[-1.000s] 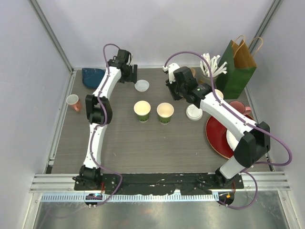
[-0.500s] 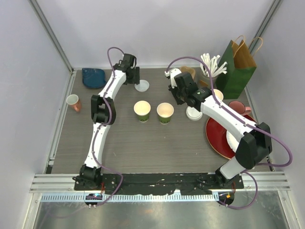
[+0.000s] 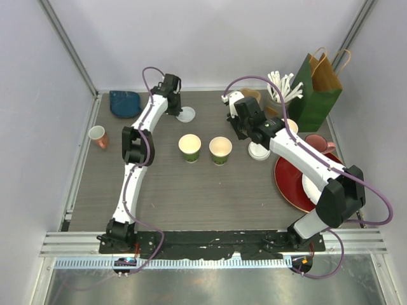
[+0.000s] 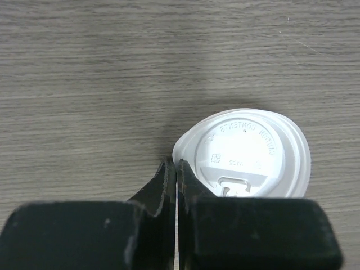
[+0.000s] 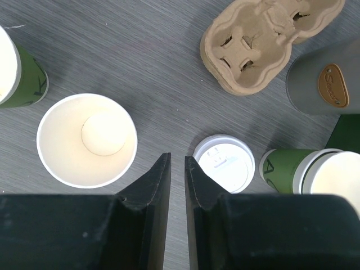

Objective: Pack the takeout coffee

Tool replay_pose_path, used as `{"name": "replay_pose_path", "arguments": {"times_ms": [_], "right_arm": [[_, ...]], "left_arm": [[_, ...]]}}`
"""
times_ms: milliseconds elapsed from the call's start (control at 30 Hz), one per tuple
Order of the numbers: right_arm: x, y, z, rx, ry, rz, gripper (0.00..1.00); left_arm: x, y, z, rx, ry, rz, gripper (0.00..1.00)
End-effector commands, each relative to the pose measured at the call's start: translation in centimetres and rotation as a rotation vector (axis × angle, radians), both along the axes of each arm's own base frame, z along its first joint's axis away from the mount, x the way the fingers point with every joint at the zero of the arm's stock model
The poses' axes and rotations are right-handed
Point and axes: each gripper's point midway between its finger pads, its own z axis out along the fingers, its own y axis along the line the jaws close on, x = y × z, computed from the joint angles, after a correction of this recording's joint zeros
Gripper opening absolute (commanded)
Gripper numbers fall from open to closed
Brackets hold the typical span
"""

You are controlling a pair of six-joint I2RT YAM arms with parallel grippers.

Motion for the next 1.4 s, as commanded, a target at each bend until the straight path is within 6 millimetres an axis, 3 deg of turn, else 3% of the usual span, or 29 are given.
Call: {"name": "replay_pose_path", "arguments": {"times_ms": [0,133,167,233,267,333,367,467,500,567,600,633,700,733,800,833,900,933,1000,1033,1067,1100,1133,1167,1200,1233,1300,1333,1367], "right_arm": [[0.4,0.1,2.7,0.046,-0.077,-0.002,0.21],[0.4,0.7,3.4,0.084,-0.078,0.001,0.21],[0.4,0.9,3.6,0.104,-0.075,0.004,0.21],[0.3,1.4,4.7,0.138,-0.086,0.015,0.21],[0.1,1.9,5.2,0.162,-0.087,0.035,0.21],[-0.2,2.4,6.9,0.216,-0.113,0.052,0.21],[-0.4,2.6,7.6,0.239,-0.121,0.063,0.22],[-1.6,3.6,10.6,0.328,-0.156,0.123,0.28],[-2.4,4.4,11.2,0.365,-0.144,0.176,0.33],[-3.5,4.7,13.2,0.416,-0.165,0.217,0.38],[-4.0,5.0,13.8,0.443,-0.163,0.236,0.43],[-4.7,5.4,14.6,0.485,-0.157,0.255,0.45],[-5.9,5.3,16.2,0.524,-0.178,0.281,0.48],[-6.5,5.5,16.8,0.542,-0.182,0.3,0.5],[-7.6,5.4,18.2,0.574,-0.204,0.326,0.53],[-8.1,5.6,18.7,0.588,-0.205,0.349,0.54],[-9.0,5.8,19.8,0.613,-0.221,0.377,0.55],[-9.3,6.0,20.1,0.62,-0.223,0.389,0.55],[-9.7,6.5,20.3,0.629,-0.218,0.409,0.56],[-10.2,7.0,20.6,0.631,-0.216,0.428,0.56],[-10.3,7.2,20.7,0.623,-0.22,0.429,0.57],[-10.3,7.6,19.9,0.591,-0.2,0.438,0.57],[-10.5,8.0,20.4,0.583,-0.206,0.452,0.58],[-11.0,8.7,20.2,0.568,-0.194,0.475,0.59],[-11.3,8.9,19.9,0.537,-0.188,0.485,0.6],[-11.4,9.3,20.0,0.536,-0.184,0.492,0.6],[-12.2,10.1,20.3,0.544,-0.179,0.529,0.6],[-12.5,10.3,20.4,0.533,-0.194,0.554,0.6],[-13.0,10.6,20.7,0.539,-0.2,0.573,0.6]], "left_arm": [[-0.6,1.9,3.4,-0.084,0.013,0.057,0.0],[-0.2,3.3,10.0,-0.133,-0.099,0.026,0.0],[-0.6,3.8,13.1,-0.135,-0.148,0.015,0.0],[-1.1,4.1,16.3,-0.092,-0.213,-0.054,0.0],[-1.9,4.4,19.0,-0.079,-0.258,-0.079,0.0],[-3.0,5.3,21.7,-0.01,-0.311,-0.132,0.0],[-4.1,5.7,25.2,0.009,-0.376,-0.145,0.0],[-6.3,6.7,28.5,0.096,-0.434,-0.21,0.0],[-8.0,7.2,31.3,0.117,-0.483,-0.228,0.0],[-10.1,7.4,32.5,0.191,-0.498,-0.306,0.0],[-12.4,7.7,35.2,0.218,-0.55,-0.329,0.0],[-13.6,7.2,34.7,0.247,-0.534,-0.371,0.0],[-15.9,7.8,36.3,0.382,-0.58,-0.463,0.0],[-18.6,7.4,37.0,0.43,-0.612,-0.526,0.0],[-21.1,7.5,39.0,0.568,-0.713,-0.635,0.0],[-24.2,7.5,39.3,0.602,-0.764,-0.685,0.0],[-26.0,7.3,40.7,0.721,-0.88,-0.77,0.0],[-28.2,7.5,40.5,0.756,-0.928,-0.801,0.0],[-29.7,7.5,42.3,0.859,-1.057,-0.815,0.0],[-29.6,6.9,40.3,0.958,-1.065,-0.899,0.0],[-31.7,7.5,43.4,1.043,-1.218,-0.844,0.0],[-32.5,7.1,43.6,1.102,-1.285,-0.875,0.0],[-32.4,5.6,41.1,1.217,-1.32,-1.002,0.0],[-34.6,5.9,43.2,1.299,-1.453,-0.955,0.0],[-35.5,5.3,43.2,1.367,-1.516,-0.98,0.0],[-36.2,3.4,41.0,1.428,-1.604,-1.092,0.0],[-39.8,2.3,42.6,1.58,-1.839,-1.045,0.0],[-40.7,0.3,39.8,1.578,-1.944,-1.15,0.0],[-42.4,-0.3,40.2,1.681,-2.056,-1.124,0.0]]}}
